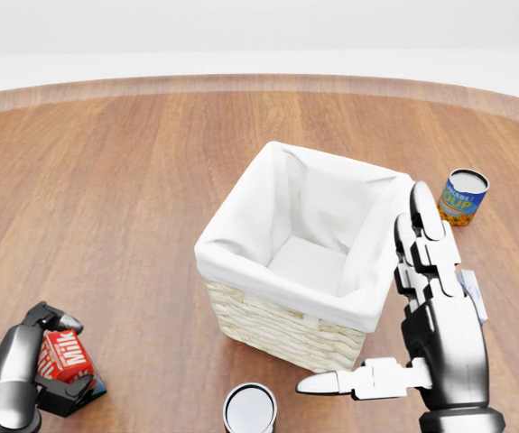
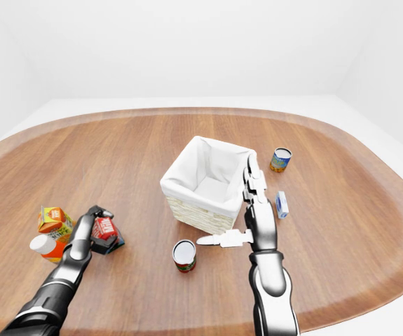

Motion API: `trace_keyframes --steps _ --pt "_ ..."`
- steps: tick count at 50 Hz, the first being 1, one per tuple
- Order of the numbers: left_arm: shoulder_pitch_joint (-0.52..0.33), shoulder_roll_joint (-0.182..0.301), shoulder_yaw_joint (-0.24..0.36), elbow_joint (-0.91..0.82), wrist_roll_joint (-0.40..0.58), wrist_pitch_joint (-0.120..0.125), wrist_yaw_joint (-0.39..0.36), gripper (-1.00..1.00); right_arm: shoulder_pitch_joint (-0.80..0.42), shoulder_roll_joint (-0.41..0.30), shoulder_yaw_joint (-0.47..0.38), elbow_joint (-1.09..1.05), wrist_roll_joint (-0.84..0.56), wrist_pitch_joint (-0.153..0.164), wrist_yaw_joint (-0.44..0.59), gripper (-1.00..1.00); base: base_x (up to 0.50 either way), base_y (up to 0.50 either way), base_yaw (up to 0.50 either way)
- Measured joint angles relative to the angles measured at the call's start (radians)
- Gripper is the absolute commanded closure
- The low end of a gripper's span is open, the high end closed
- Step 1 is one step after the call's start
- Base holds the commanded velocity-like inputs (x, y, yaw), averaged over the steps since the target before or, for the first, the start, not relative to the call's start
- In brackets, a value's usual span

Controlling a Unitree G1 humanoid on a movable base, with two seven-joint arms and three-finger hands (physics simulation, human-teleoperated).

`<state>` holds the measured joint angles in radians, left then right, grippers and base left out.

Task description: Pick the milk and place it in the basket.

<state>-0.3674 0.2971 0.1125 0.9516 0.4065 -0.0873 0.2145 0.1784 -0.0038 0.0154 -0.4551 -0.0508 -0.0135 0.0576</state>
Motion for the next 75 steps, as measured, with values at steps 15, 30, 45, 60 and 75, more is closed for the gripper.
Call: trace_keyframes --steps 15,30,45,60,75 --pt "0.01 -0.006 0.014 -0.011 -0.01 0.0 -0.027 1.0 -0.001 0.0 -0.001 0.004 0.001 -0.002 -0.001 -1.0 0.0 0.0 0.0" --pt "0.016 -0.012 0.002 -0.056 -0.028 0.0 -0.048 1.0 -0.001 0.0 -0.001 0.011 0.0 -0.007 -0.002 -1.0 0.0 0.0 0.0" --pt "0.004 -0.001 0.005 -0.088 -0.042 0.0 -0.053 1.0 -0.002 0.0 0.001 0.019 -0.002 -0.013 -0.002 -1.0 0.0 0.0 0.0" --pt "0.038 -0.007 0.018 -0.234 -0.002 0.0 -0.083 1.0 -0.001 0.0 0.0 0.02 -0.002 -0.016 -0.002 -1.0 0.0 0.0 0.0" --pt "0.067 -0.014 0.031 -0.36 0.038 0.0 -0.114 1.0 -0.002 0.0 0.001 0.021 -0.004 -0.016 -0.003 -1.0 0.0 0.0 0.0"
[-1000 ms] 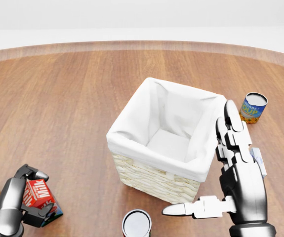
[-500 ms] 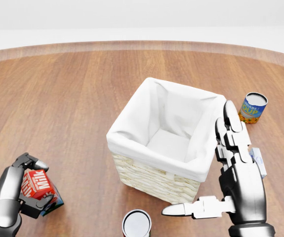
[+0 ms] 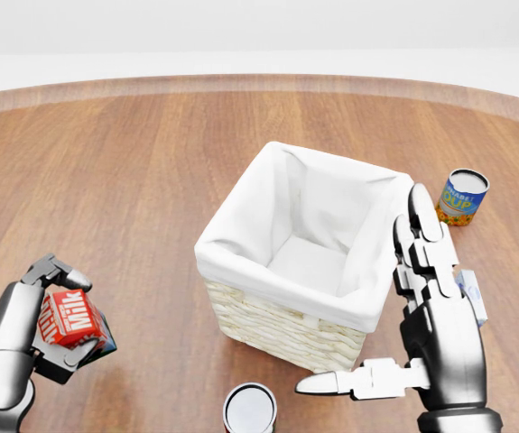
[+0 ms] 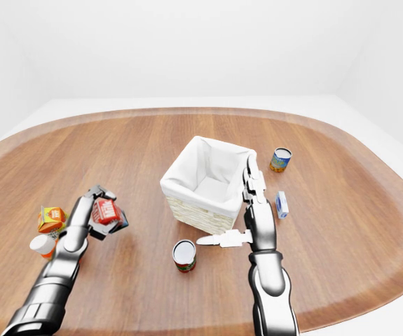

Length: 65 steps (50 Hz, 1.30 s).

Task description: Pick the milk and place it in the basket.

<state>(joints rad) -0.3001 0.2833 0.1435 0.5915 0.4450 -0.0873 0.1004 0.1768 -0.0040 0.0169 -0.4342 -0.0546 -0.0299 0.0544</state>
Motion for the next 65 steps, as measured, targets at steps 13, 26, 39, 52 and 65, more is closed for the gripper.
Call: trace_keyframes --steps 13,26,39,52,65 --pt "0.023 -0.007 0.016 -0.136 0.032 0.0 -0.044 1.0 0.0 0.0 0.001 -0.003 -0.001 0.002 -0.001 -1.0 0.0 0.0 0.0" --pt "0.032 -0.01 0.031 -0.266 0.053 0.0 -0.092 1.0 -0.002 0.0 0.0 -0.002 -0.001 0.003 -0.001 -1.0 0.0 0.0 0.0" --pt "0.013 -0.003 0.041 -0.326 0.064 0.0 -0.119 1.0 -0.004 0.0 0.001 0.001 -0.003 0.003 -0.002 -1.0 0.0 0.0 0.0" --pt "-0.017 0.003 0.038 -0.353 0.075 0.0 -0.137 1.0 -0.004 0.0 0.003 0.009 -0.005 -0.004 -0.004 -1.0 0.0 0.0 0.0" --pt "-0.042 -0.006 0.032 -0.455 0.088 0.013 -0.185 1.0 -0.003 0.0 0.005 0.014 -0.008 -0.009 -0.005 -1.0 0.0 0.0 0.0"
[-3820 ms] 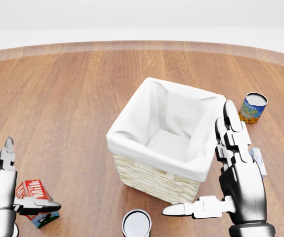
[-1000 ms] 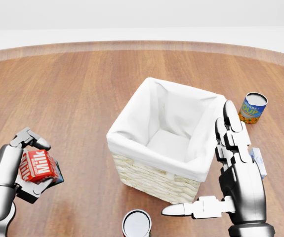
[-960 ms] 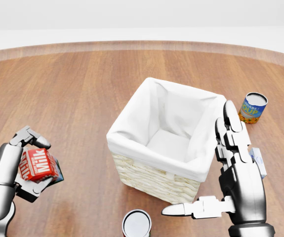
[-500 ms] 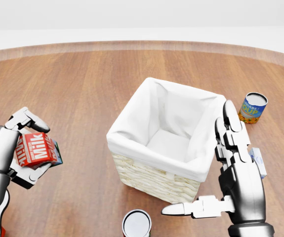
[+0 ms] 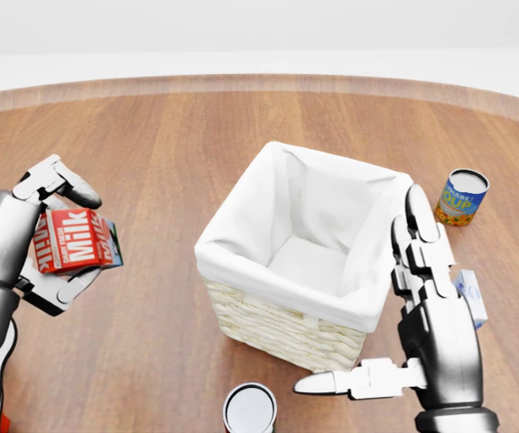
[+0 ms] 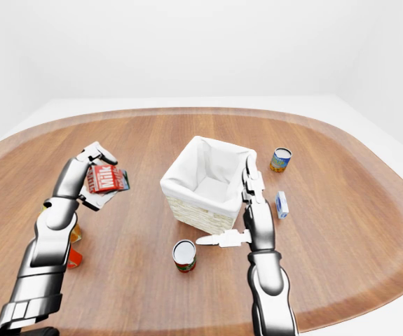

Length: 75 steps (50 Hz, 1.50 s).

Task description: Pick the milk and place it in the basket.

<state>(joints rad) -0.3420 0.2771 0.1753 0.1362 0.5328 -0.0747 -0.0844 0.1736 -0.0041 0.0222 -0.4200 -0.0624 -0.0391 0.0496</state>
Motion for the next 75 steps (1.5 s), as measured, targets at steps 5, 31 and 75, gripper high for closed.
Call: trace_keyframes --steps 5,31,75 --pt "-0.019 0.0 -0.001 -0.047 -0.003 0.028 -0.028 1.0 0.0 0.0 0.001 0.003 -0.001 -0.002 0.0 -1.0 0.0 0.0 0.0" --pt "-0.135 -0.002 -0.026 -0.136 -0.003 0.141 -0.101 1.0 -0.002 0.0 0.006 0.015 -0.004 -0.009 -0.002 -1.0 0.0 0.0 0.0" --pt "-0.296 -0.133 -0.146 -0.145 0.024 0.162 -0.145 1.0 -0.001 0.0 0.006 0.015 -0.003 -0.009 -0.002 -1.0 0.0 0.0 0.0"
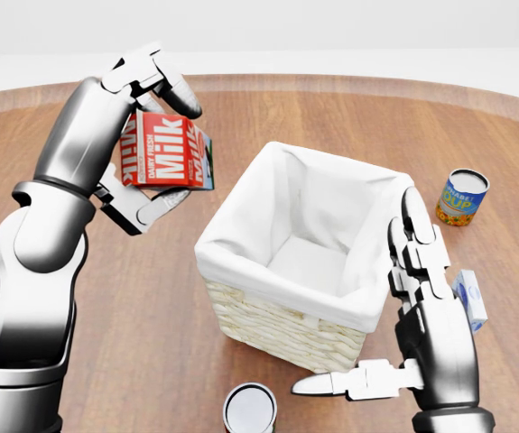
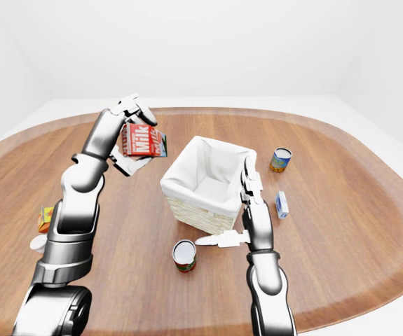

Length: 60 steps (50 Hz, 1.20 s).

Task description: Pick the milk and place it in the basket.

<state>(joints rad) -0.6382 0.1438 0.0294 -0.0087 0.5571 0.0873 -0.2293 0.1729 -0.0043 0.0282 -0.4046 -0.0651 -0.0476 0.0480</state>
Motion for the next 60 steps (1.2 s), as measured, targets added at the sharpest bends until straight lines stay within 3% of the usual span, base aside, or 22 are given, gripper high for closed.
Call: trace_keyframes --steps 20,43,60 --pt "-0.029 -0.079 -0.059 -0.005 0.019 0.0 -0.001 1.0 0.002 0.0 0.001 0.003 0.0 -0.006 0.001 -1.0 0.0 0.0 0.0" --pt "-0.027 -0.193 -0.135 0.102 0.108 0.0 0.019 1.0 0.007 -0.001 0.004 -0.004 -0.002 -0.007 0.002 -1.0 0.0 0.0 0.0" --pt "-0.104 -0.244 -0.15 0.257 0.13 0.0 0.064 1.0 0.01 -0.001 0.003 -0.008 0.001 -0.006 0.004 -1.0 0.0 0.0 0.0"
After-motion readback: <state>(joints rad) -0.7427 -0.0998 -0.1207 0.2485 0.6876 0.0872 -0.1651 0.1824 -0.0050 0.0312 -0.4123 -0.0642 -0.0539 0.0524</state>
